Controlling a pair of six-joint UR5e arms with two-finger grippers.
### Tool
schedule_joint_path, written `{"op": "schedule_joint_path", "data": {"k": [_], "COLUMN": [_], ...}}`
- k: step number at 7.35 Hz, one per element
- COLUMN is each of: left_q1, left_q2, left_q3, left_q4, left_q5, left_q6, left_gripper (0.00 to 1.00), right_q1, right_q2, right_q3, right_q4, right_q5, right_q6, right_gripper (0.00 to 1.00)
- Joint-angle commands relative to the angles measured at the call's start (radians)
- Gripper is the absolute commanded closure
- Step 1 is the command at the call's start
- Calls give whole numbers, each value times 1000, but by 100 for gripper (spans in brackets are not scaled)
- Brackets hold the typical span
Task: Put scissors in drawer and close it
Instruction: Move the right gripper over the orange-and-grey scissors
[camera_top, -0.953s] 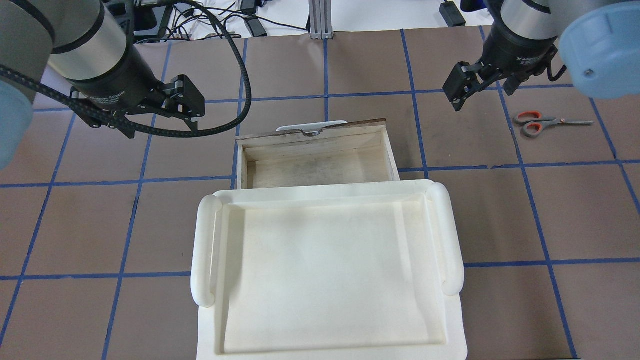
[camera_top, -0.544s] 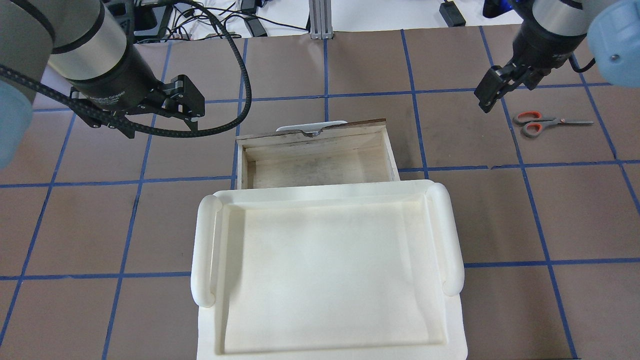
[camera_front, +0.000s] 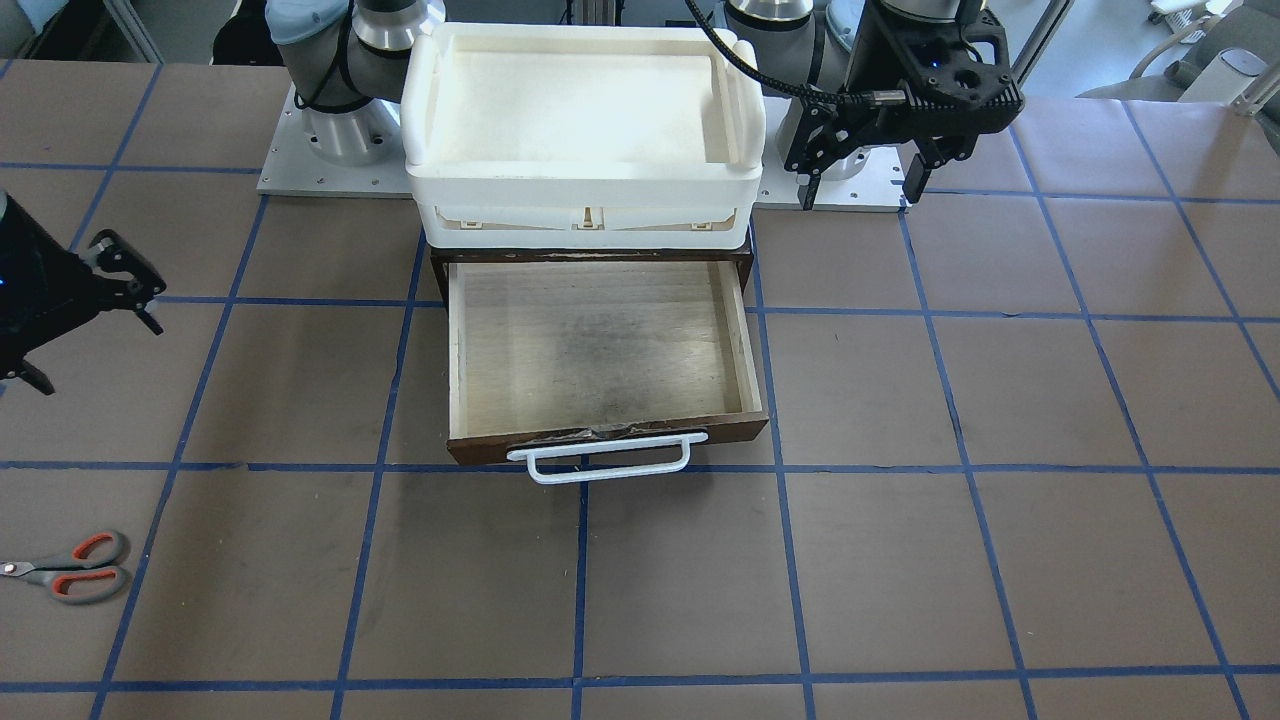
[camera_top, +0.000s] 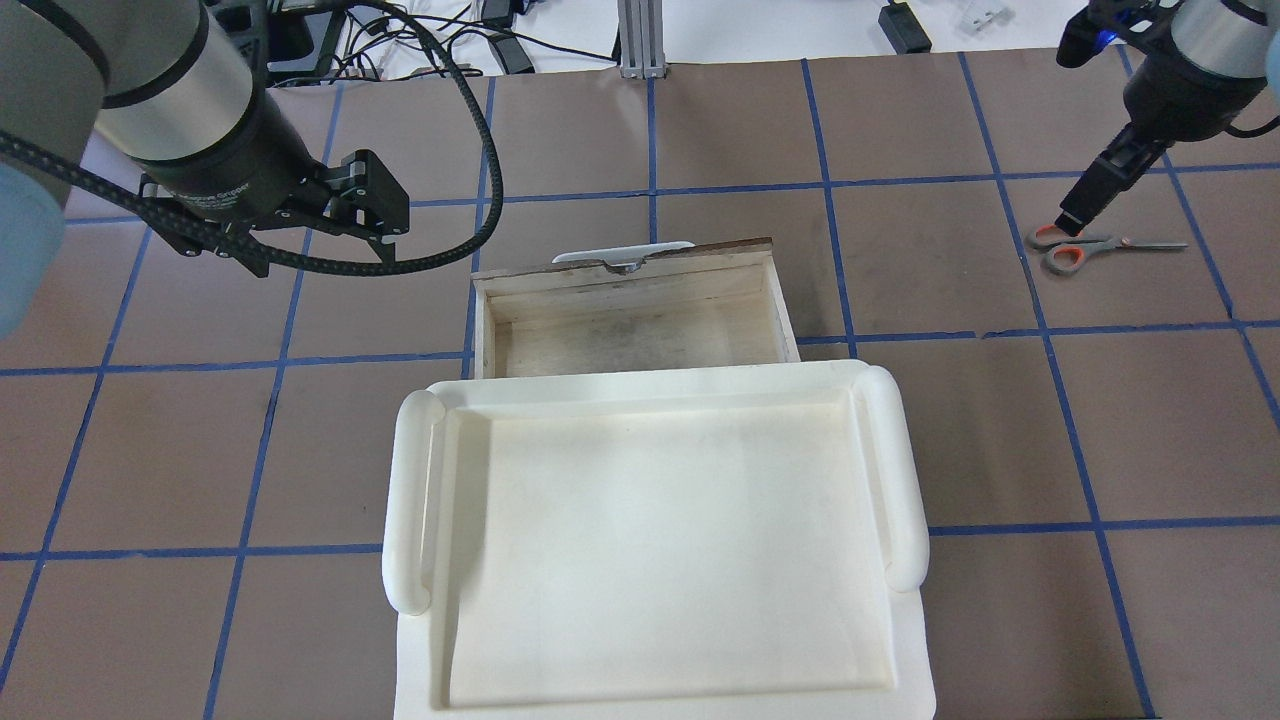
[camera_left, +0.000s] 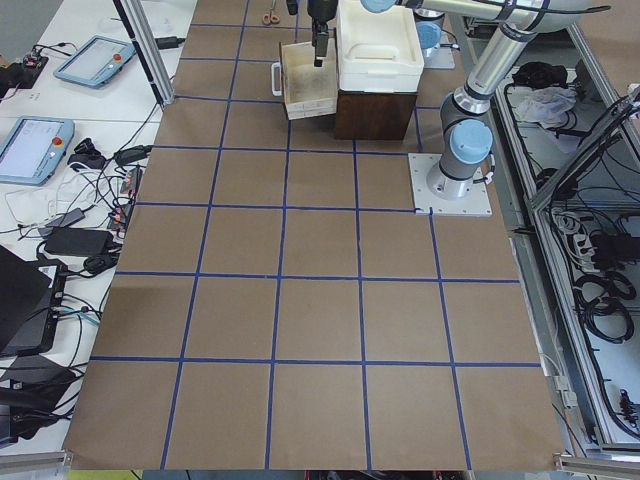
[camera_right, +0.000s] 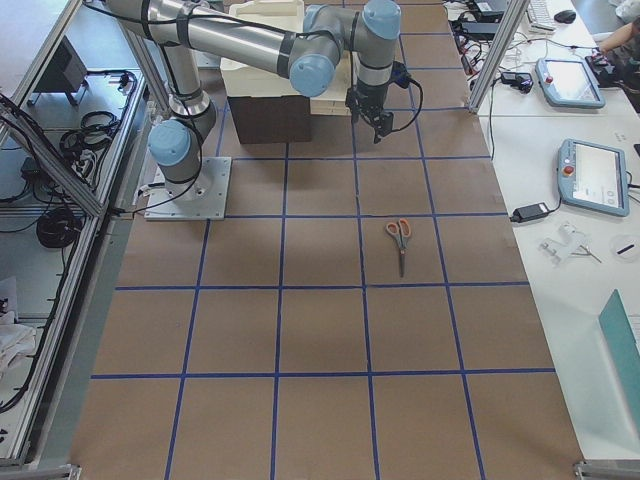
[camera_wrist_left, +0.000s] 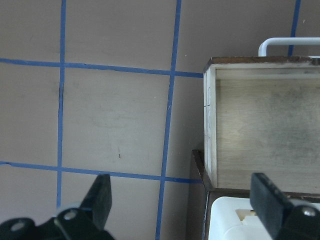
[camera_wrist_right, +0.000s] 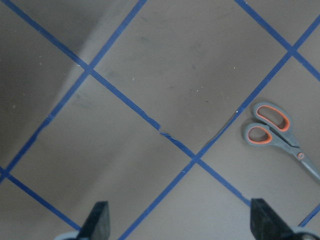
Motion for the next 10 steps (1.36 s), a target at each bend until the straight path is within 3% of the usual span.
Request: {"op": "schedule_joint_path", "data": {"k": [1,4,7,10], "left_q1": [0,2,0,0], "left_q2": [0,0,0,-1], "left_q3": [-1,1,-1,-1], "left_q4": [0,0,0,0], "left_q5": [0,0,0,0], "left_q6": [0,0,0,0], "left_gripper": [0,0,0,0], "right_q1": [-77,-119,-119,-177], "right_q2": [94,184,256,349], "right_q3": [-1,-4,-5,-15], "right_q4": [-116,-179,-228,-328], "right_q5": [8,2,-7,6], "right_q6": [-268,-589,-618,-870], "right_gripper": [0,0,0,0]}}
